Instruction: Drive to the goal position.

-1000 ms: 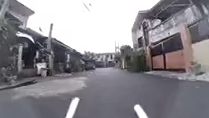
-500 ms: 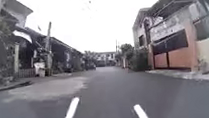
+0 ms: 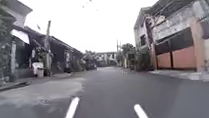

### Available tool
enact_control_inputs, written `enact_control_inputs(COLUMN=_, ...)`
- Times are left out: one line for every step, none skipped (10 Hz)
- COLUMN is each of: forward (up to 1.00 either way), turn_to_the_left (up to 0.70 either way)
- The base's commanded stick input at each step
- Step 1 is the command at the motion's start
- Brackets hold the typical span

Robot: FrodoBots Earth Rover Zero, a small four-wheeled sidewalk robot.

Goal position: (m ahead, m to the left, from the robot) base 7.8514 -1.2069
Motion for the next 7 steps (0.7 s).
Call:
enact_control_inputs(forward=0.7, turn_to_the_left=0.0)
enact_control_inputs(forward=0.7, turn_to_the_left=0.0)
enact_control_inputs(forward=0.7, turn_to_the_left=0.0)
enact_control_inputs(forward=0.7, turn_to_the_left=-0.12)
enact_control_inputs(forward=0.7, turn_to_the_left=-0.27)
enact_control_inputs(forward=0.7, turn_to_the_left=-0.35)
enact_control_inputs(forward=0.7, turn_to_the_left=-0.35)
